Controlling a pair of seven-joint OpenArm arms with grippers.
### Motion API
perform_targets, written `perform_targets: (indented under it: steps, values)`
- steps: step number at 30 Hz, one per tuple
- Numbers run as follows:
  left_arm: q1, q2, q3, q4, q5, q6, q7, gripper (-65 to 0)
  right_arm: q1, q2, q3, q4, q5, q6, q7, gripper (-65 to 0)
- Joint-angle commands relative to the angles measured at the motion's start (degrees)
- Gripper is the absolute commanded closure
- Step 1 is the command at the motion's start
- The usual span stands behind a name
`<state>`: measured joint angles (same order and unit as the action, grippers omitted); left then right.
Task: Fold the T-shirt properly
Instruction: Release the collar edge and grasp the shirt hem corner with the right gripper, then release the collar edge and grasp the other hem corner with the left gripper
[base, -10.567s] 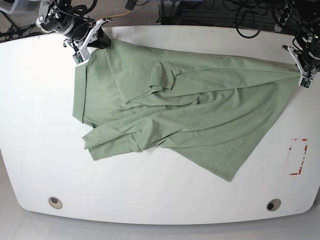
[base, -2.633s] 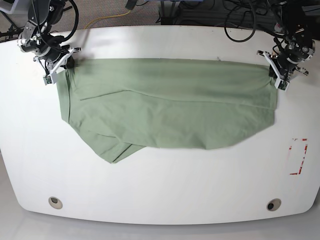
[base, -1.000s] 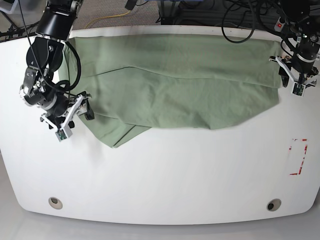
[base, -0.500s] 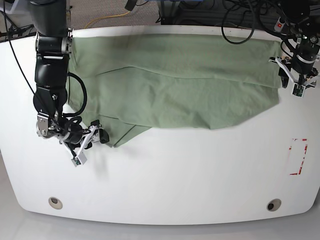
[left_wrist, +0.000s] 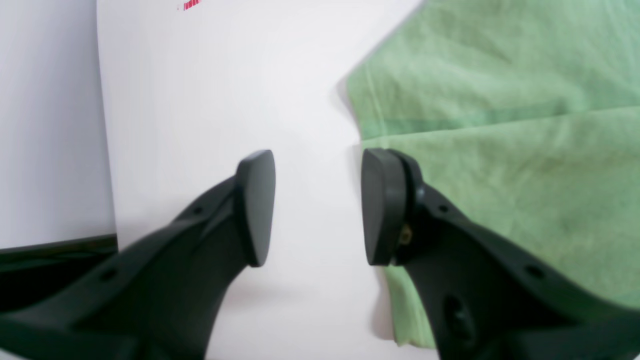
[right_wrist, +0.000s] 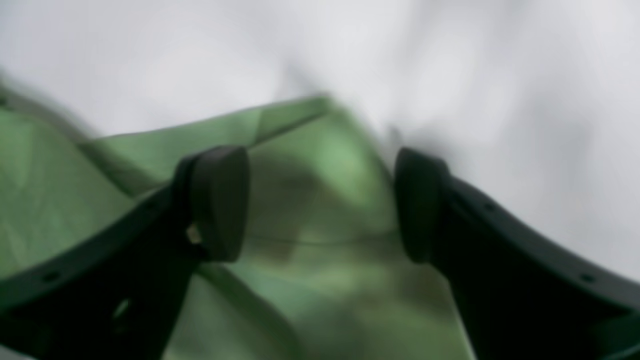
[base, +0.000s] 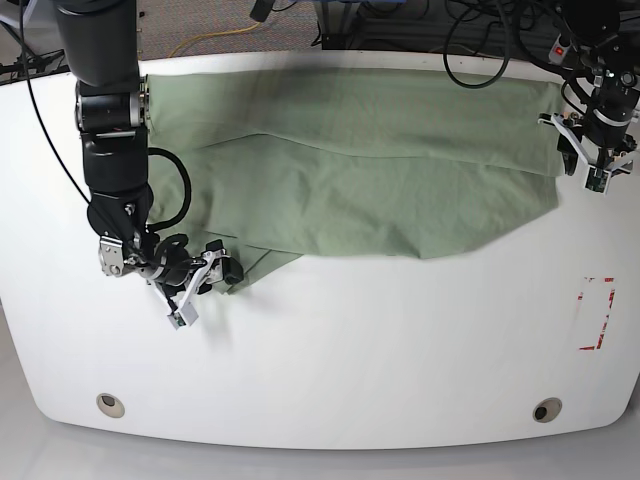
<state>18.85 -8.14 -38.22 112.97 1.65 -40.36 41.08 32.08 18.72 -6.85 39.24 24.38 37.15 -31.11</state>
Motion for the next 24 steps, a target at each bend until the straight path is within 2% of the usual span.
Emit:
perform_targets:
  steps: [1, 3, 5, 7, 10, 12, 14, 19, 24]
  values:
    - [-0.61, -0.87, -0.24, 0.92, -0.38, 0.36, -0.77, -26.5, 1.46, 0.58, 0.21, 0.62, 0.19, 0.17, 1.36, -31.1]
    - [-2.54, -0.87, -0.24, 0.92, -0.38, 0.36, -0.6, -26.7, 0.85, 0.05, 0.21, 0.54, 0.1, 0.17, 2.06, -23.1]
    - [-4.65, -1.05, -0.24, 0.83, -0.29, 0.36, 2.57, -28.1, 0.58, -0.13, 0.21, 0.62, 0.1, 0.17, 2.32, -15.1]
    - [-6.94, -1.13, 0.19, 0.57, -0.38, 0.36, 7.49, -33.9, 0.58, -0.13, 0.21, 0.8, 0.1, 0.17, 2.32, -7.6]
    - [-12.21, -1.13, 0.28, 0.22, -0.38, 0.36, 11.36, -42.9, 0.58, 0.05, 0.21, 0.98, 0.1, 0.17, 2.15, 0.0]
    - [-15.12, -0.87, 0.28, -0.75, -0.38, 0.36, 11.8, -48.6, 0.58, 0.14, 0.21, 0.98, 0.1, 0.17, 2.06, 0.0]
    - [-17.4, -0.87, 1.43, -2.33, -0.38, 0.36, 11.89, -51.7, 0.67, 0.14, 0.21, 1.06, 0.1, 0.17, 2.06, 0.0]
    - [-22.68, -0.87, 7.76, -10.15, -0.38, 6.12, 11.89, -52.2, 0.67, 0.14, 0.21, 1.06, 0.1, 0.17, 2.06, 0.0]
    - [-27.86, -1.13, 11.8, -20.0, -0.9, 6.64, 11.71, -52.2, 0.5, 0.14, 0.3, 1.06, 0.19, 0.17, 2.06, 0.0]
